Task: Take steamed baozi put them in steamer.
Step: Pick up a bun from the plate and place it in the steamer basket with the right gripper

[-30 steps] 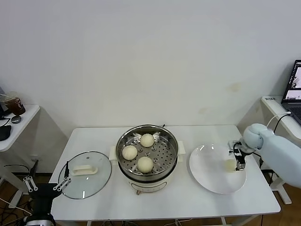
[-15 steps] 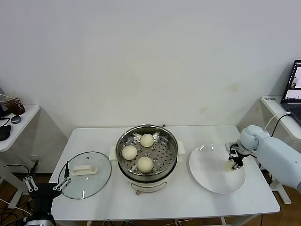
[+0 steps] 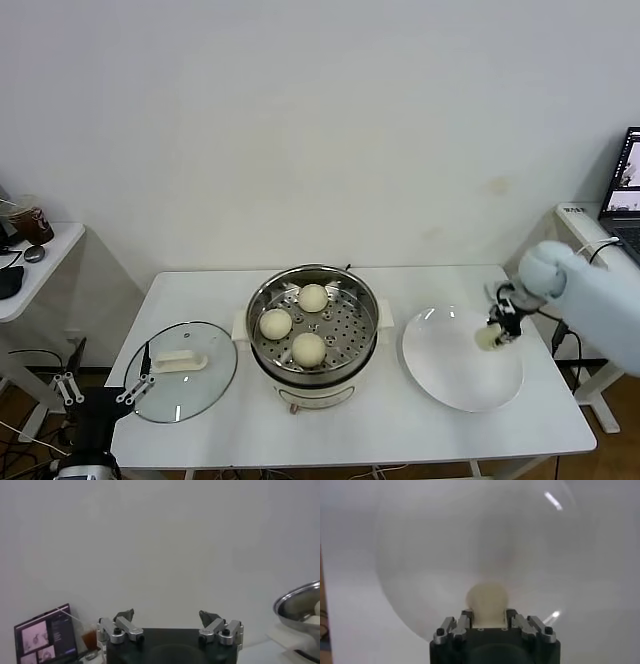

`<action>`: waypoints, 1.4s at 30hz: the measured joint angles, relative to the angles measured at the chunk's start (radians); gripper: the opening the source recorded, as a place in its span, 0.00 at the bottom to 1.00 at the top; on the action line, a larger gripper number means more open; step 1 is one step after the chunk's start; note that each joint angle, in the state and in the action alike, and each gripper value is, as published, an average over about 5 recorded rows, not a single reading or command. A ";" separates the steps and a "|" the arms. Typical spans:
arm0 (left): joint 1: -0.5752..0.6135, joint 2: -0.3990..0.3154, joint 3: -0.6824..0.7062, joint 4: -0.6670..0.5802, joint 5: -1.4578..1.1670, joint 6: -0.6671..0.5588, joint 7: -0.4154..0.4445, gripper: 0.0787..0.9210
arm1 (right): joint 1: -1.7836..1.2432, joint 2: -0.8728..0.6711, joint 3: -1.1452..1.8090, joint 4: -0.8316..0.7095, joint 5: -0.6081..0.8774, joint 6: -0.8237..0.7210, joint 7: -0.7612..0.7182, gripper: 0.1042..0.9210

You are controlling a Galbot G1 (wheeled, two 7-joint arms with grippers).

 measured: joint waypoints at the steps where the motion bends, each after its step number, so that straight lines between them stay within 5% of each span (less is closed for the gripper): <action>1: -0.002 0.001 0.002 0.002 -0.001 0.000 0.000 0.88 | 0.044 -0.002 -0.033 0.022 0.029 -0.010 0.000 0.41; 12: -0.015 0.014 0.021 0.006 -0.002 -0.005 0.002 0.88 | 0.475 0.091 -0.348 0.246 0.379 -0.164 0.060 0.42; 22: -0.022 0.003 0.021 0.011 0.006 -0.008 0.002 0.88 | 0.554 0.261 -0.439 0.305 0.572 -0.329 0.180 0.42; 42: -0.030 -0.003 0.005 0.020 0.002 -0.007 0.002 0.88 | 0.400 0.474 -0.459 0.182 0.555 -0.475 0.290 0.42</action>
